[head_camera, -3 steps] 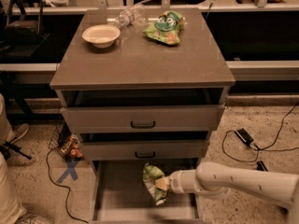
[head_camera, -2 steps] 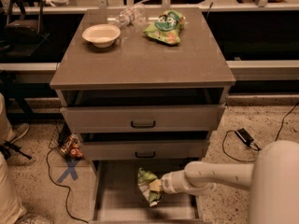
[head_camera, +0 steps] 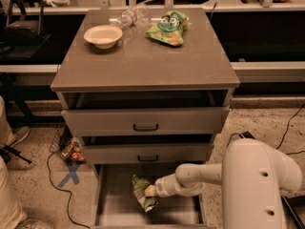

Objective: Place green jalapeno chip bag into bottom drawer

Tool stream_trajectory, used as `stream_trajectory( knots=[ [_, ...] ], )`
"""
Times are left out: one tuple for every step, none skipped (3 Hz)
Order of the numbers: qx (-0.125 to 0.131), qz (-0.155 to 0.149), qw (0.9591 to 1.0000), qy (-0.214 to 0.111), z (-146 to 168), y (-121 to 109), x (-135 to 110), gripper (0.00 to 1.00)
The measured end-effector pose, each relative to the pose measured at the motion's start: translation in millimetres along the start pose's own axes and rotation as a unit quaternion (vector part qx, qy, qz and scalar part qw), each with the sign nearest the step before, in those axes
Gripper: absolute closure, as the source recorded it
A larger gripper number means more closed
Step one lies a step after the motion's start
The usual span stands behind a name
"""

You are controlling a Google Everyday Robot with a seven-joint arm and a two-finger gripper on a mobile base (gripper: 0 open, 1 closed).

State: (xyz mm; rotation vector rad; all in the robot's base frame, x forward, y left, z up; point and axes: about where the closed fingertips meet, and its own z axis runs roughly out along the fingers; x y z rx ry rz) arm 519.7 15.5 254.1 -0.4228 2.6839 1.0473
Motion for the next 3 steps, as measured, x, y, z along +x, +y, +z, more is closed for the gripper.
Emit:
stream_trajectory(
  knots=[
    [0.0,0.012,0.9999,-0.001,3.8,-12.1,0.2,0.12],
    [0.026,0.04,0.9985,-0.025,-28.9,-41.3,6.3,0.0],
    [0.05,0.064,0.9952,-0.054,-74.0,-66.7,15.2,0.0]
  ],
)
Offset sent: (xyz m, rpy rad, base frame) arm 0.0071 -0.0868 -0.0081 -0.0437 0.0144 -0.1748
